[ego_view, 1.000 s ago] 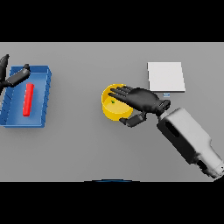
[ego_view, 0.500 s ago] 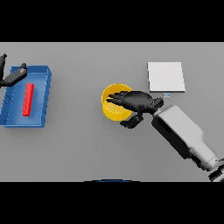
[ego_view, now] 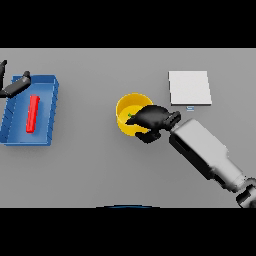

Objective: Pick up the red beaker and tilt it to pour out 1 green nut into yellow bowl. Pick up the yellow bowl and place it on the metallic measuring scale.

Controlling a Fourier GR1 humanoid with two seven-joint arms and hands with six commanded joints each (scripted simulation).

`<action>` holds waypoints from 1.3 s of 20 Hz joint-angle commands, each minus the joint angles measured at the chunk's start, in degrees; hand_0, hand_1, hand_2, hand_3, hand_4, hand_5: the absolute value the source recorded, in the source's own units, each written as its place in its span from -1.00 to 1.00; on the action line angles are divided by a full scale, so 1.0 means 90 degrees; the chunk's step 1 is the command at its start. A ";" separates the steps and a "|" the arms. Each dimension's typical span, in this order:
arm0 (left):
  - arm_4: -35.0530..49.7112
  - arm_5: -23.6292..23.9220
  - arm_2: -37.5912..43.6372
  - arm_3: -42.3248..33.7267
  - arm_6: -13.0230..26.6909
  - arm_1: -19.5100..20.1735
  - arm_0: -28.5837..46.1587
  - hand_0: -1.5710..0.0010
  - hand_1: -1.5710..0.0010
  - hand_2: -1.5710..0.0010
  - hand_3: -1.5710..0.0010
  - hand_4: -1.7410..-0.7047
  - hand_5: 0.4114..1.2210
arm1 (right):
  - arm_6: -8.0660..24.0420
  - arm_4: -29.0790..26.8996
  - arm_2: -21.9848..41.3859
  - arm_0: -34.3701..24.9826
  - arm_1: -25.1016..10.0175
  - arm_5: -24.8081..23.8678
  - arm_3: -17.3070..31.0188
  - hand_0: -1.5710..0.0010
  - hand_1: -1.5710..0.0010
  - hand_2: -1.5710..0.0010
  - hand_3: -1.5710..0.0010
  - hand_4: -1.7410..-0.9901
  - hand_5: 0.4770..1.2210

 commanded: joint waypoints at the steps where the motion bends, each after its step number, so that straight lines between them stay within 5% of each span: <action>1: 0.0045 0.0002 0.0018 -0.0011 -0.0066 -0.0017 0.0053 1.00 1.00 1.00 1.00 0.83 -0.23 | 0.0039 -0.0025 -0.0018 -0.0009 -0.0011 0.0073 -0.0013 0.08 0.15 0.20 0.40 -0.33 0.45; 5: 0.0012 0.0090 0.0002 -0.0160 -0.0002 0.0056 0.0108 1.00 1.00 1.00 1.00 0.82 -0.22 | 0.0139 -0.0179 0.0030 0.0013 -0.0085 0.0447 -0.0123 -0.56 -0.53 -0.51 -0.19 -0.70 0.77; 9: 0.0051 0.0056 0.0028 -0.0163 0.0002 0.0068 0.0087 1.00 1.00 1.00 1.00 0.81 -0.22 | 0.0113 -0.0295 0.0028 0.0052 -0.0185 0.0443 -0.0213 -0.82 -0.81 -0.72 -0.47 -0.87 0.91; 15: 0.0037 0.0068 0.0005 -0.0202 0.0035 0.0088 0.0116 1.00 1.00 1.00 1.00 0.81 -0.23 | 0.0116 -0.0553 -0.0108 -0.0027 -0.0423 0.0617 -0.0647 -0.95 -0.95 -0.90 -0.52 -0.97 0.98; 18: -0.0010 0.0112 -0.0043 -0.0254 0.0092 0.0044 0.0074 1.00 1.00 1.00 1.00 0.82 -0.24 | 0.0336 -0.0722 -0.0252 -0.0145 -0.0642 0.0960 -0.1157 -0.98 -0.97 -0.92 -0.75 -0.97 0.99; 26: 0.0048 0.0013 0.0027 -0.0170 0.0086 0.0096 0.0021 1.00 1.00 1.00 1.00 0.81 -0.23 | 0.0985 -0.1036 -0.0757 -0.0229 -0.1141 0.1406 -0.1851 -1.00 -1.00 -0.99 -0.59 -0.94 1.00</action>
